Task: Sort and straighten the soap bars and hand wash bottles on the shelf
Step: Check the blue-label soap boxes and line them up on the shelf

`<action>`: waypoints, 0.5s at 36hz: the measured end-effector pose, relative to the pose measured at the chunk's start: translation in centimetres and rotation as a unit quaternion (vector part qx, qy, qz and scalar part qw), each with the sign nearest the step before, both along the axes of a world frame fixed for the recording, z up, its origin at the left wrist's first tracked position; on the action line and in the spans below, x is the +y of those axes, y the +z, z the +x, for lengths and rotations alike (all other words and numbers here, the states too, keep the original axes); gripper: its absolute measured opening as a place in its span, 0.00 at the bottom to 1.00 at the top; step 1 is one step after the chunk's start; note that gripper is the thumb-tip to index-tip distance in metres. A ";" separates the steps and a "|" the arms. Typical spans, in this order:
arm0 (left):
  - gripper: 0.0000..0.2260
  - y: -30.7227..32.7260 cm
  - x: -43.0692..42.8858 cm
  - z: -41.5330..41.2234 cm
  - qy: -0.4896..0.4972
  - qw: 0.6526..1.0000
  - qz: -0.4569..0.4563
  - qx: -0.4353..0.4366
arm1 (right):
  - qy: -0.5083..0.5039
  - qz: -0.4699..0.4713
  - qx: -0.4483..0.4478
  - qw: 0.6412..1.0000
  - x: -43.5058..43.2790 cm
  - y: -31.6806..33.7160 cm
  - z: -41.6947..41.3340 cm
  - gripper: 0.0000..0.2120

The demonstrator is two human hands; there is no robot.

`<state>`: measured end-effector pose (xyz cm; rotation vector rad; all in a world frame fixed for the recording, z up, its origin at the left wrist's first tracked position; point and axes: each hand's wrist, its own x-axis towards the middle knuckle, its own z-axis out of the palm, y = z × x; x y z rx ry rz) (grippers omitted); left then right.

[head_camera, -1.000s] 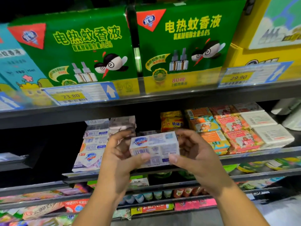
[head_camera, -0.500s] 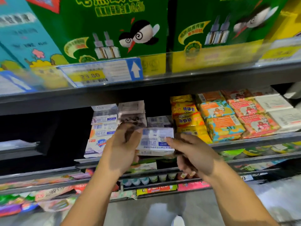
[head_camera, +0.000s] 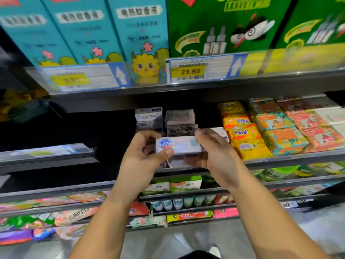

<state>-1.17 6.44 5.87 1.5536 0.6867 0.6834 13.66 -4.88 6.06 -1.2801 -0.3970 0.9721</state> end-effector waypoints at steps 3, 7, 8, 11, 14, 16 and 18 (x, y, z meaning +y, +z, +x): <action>0.14 -0.7 1.3 -1.3 -0.027 0.994 0.085 0.057 | -0.012 0.013 -0.024 1.000 0.9 -0.7 -0.8 0.03; 0.17 -1.0 2.5 -2.2 -0.022 0.972 0.199 0.124 | 0.032 0.016 -0.106 0.994 2.1 -1.6 -1.3 0.15; 0.18 -0.9 2.7 -2.3 -0.032 0.969 0.205 0.132 | 0.043 0.027 -0.120 0.991 2.3 -1.6 -1.4 0.18; 0.25 -1.5 4.0 -2.4 -0.063 0.949 0.246 0.185 | 0.071 0.053 -0.168 0.982 2.8 -1.5 -1.2 0.24; 0.26 -2.6 5.6 -2.1 -0.082 0.930 0.267 0.239 | 0.077 0.008 -0.229 0.970 3.6 -0.8 -0.6 0.18; 0.23 -3.3 6.1 -1.7 -0.062 0.920 0.276 0.270 | 0.056 -0.043 -0.287 0.955 4.5 -0.7 0.2 0.11; 0.21 -3.9 6.8 -1.6 -0.019 0.916 0.287 0.279 | 0.025 -0.101 -0.398 0.912 5.4 -1.1 1.4 0.05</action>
